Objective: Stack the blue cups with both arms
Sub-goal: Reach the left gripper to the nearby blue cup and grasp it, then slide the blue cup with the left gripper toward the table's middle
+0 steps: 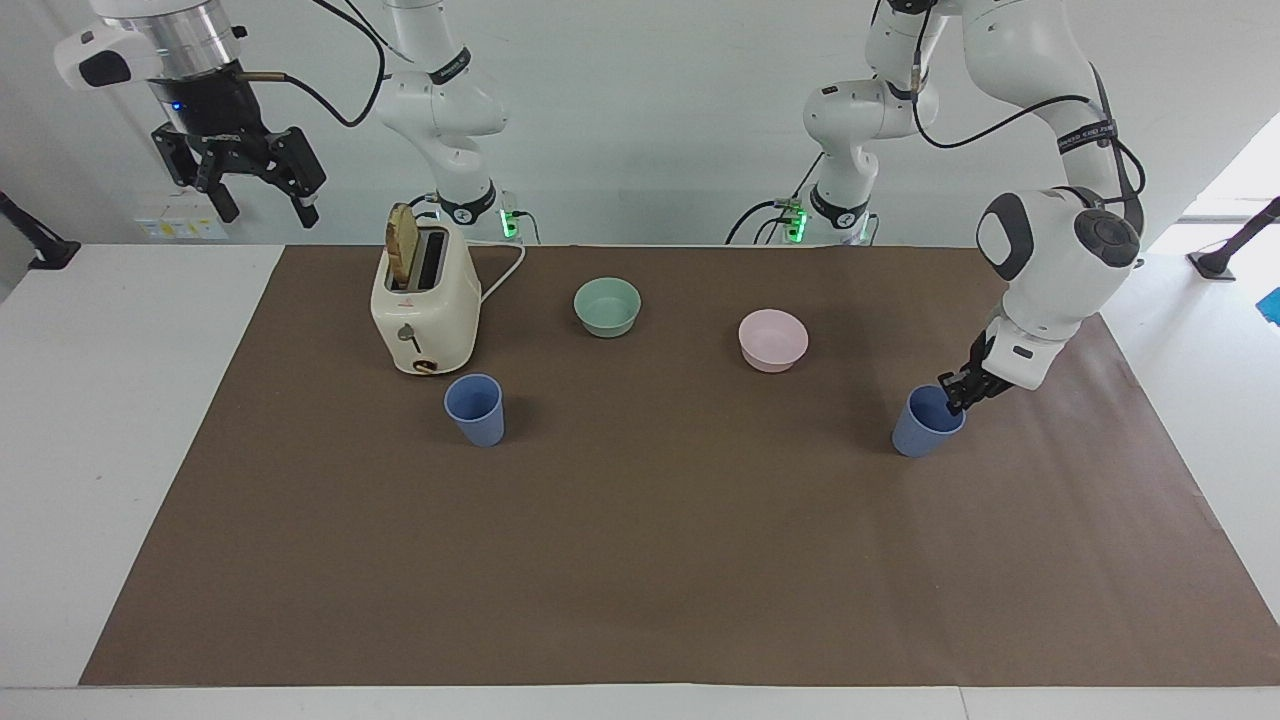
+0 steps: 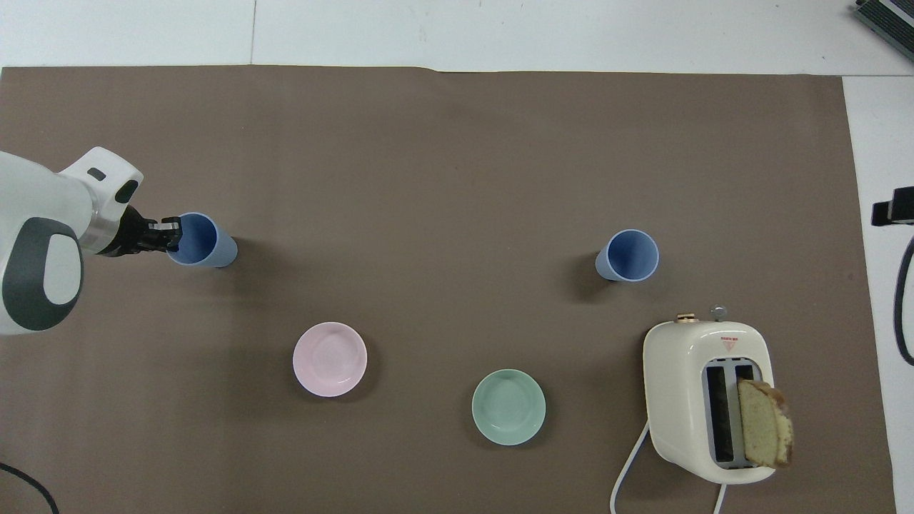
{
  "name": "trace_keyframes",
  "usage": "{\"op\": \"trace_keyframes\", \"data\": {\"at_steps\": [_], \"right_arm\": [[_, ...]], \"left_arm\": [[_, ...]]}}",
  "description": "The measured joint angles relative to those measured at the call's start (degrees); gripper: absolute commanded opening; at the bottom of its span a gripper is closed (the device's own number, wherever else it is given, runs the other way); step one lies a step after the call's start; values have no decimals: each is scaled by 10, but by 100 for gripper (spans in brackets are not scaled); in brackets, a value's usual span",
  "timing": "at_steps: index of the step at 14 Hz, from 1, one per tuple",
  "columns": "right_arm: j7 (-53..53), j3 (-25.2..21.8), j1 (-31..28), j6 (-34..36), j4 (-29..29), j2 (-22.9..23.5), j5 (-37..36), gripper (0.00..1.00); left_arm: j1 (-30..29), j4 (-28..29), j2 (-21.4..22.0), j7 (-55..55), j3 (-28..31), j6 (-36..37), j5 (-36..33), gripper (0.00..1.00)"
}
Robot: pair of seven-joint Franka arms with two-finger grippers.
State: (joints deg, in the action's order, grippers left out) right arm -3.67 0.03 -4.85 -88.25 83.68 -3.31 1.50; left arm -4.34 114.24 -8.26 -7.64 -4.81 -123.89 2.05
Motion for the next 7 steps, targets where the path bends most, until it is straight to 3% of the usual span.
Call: {"op": "trace_keyframes", "data": {"at_steps": [4,7], "right_arm": [[0,0,0,0,0,0,0,100],[0,-1,0,0,0,0,0,100]], "left_arm": [[2,-31,2,-1,0,38,6,0],[20,-68,10,-26,-4,68,66,0]]}}
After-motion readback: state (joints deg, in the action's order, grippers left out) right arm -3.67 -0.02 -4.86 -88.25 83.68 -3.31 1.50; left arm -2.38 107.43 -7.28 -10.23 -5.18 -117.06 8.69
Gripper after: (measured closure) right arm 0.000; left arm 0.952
